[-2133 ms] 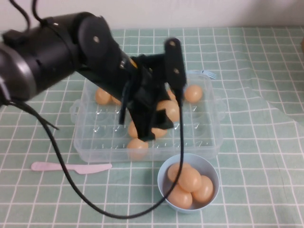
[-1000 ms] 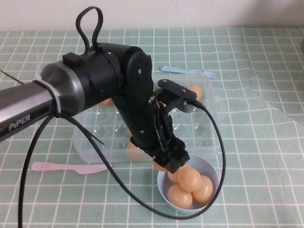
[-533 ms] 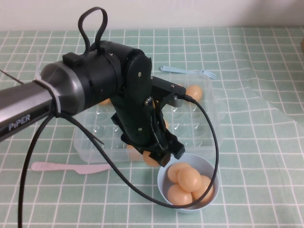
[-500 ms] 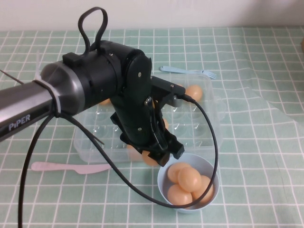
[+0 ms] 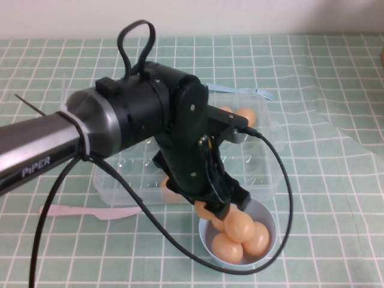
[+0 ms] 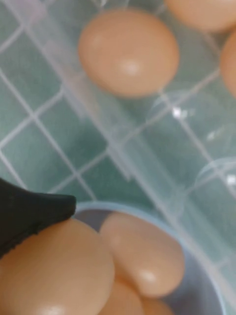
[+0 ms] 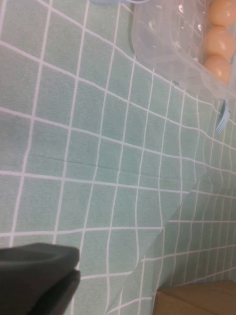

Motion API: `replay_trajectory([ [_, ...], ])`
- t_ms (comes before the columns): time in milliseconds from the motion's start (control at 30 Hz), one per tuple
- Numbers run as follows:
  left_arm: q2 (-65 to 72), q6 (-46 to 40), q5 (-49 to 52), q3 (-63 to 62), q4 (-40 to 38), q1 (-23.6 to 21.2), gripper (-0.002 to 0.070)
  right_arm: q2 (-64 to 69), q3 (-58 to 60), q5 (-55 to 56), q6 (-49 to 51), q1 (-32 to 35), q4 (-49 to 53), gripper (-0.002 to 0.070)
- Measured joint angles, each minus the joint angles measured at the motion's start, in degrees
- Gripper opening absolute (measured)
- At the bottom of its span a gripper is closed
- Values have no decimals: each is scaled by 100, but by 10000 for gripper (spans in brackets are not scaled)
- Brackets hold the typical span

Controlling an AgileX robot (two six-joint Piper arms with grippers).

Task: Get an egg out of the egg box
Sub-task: Place the egg in the bowl

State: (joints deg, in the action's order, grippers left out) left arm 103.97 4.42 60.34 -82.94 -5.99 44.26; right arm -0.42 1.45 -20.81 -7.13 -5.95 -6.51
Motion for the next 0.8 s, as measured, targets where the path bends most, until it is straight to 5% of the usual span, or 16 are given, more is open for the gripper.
replay_trajectory([
  [800,407,113,-34,22,-194,54,360,0,0,-4,0,0,-2,-18],
])
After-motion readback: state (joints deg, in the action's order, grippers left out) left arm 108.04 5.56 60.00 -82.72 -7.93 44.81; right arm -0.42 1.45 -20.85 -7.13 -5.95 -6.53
